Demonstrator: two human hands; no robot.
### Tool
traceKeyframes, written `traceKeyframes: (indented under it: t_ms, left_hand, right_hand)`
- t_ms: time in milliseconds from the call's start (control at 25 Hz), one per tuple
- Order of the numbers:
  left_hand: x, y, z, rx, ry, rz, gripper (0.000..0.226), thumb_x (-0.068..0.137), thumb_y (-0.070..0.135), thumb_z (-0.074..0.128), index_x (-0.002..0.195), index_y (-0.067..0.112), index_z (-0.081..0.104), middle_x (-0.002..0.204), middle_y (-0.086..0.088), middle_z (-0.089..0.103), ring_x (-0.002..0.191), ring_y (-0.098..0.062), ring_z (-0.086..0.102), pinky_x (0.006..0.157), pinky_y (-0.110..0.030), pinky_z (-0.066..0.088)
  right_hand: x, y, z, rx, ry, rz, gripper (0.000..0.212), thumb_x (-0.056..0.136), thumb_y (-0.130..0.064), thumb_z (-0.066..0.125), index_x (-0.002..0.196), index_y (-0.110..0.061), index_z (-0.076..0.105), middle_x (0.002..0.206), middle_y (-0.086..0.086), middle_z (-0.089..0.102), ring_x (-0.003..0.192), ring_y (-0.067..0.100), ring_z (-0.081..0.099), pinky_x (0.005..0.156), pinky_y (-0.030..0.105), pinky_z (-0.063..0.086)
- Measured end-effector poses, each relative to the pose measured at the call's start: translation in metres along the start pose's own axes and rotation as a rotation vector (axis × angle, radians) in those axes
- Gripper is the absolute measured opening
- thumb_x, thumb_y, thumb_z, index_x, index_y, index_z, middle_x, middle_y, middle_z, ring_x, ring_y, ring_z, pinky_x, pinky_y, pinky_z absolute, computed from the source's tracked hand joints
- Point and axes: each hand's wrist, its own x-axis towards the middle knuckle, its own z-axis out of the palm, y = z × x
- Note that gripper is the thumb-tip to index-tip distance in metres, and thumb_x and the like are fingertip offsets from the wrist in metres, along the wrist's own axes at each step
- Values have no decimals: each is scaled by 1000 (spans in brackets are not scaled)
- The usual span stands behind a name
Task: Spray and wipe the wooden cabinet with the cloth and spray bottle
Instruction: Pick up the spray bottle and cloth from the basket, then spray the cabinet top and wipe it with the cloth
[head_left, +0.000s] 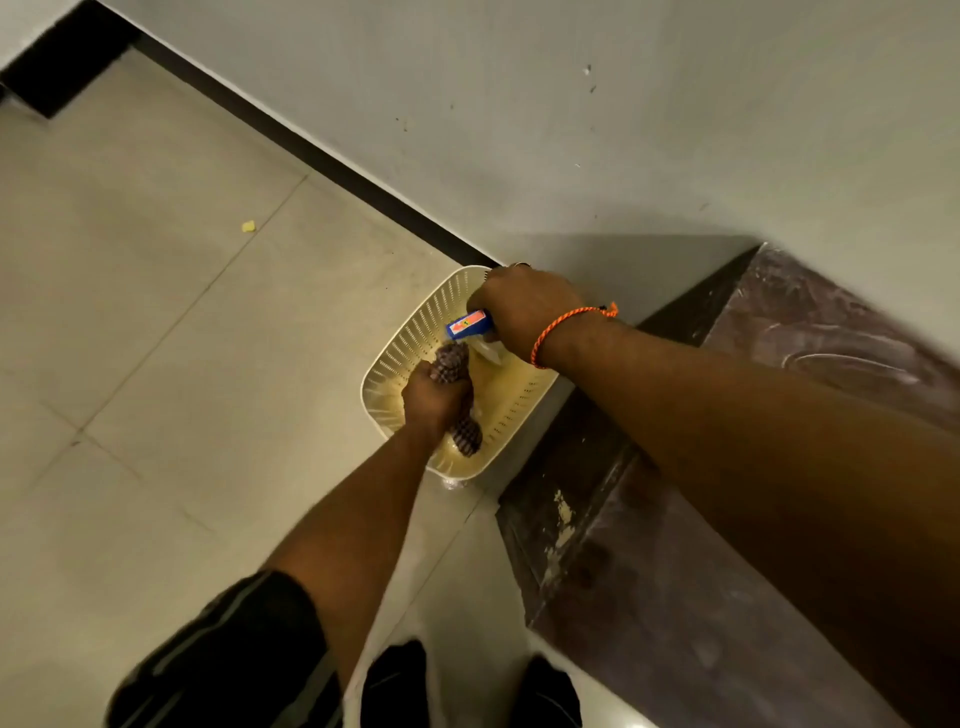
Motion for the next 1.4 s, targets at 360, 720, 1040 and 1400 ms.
traceKeyframes:
  t_ms: [360,720,1040,1400]
  left_hand:
    - [-135,128,-116,-489,-167,-81,54,67,11,92,117,7,70,103,-12,78,94,-32,76,87,-49,62]
    - [-273,198,-181,-766,-471,-142,42,89,11,71,128,2,59,122,-20,70,117,-36,65,99,-59,53]
    - [-334,183,-148,-744,-661,-169,46,82,-5,70,126,6,58,127,-19,63,123,-37,59,107,-62,45]
    - [-332,156,-118,-743,-587,-203,68,81,9,71,145,9,47,140,-20,57,129,-38,56,101,-58,52]
  right_hand:
    - [-103,-21,-131,781,438,185,45,79,-38,80,117,-15,72,103,2,54,92,13,50,72,23,40]
    - [-230,-56,-229,1470,1009,397,32,84,-29,78,110,-11,74,83,-7,69,75,9,63,79,31,57]
    - [-355,-37,-178,1566,1023,725,9,86,-31,75,84,-23,70,61,0,43,56,10,37,56,25,39]
    - [-422,10,-98,1481,857,980,17,91,-23,71,107,-16,72,83,22,70,71,22,66,63,24,57]
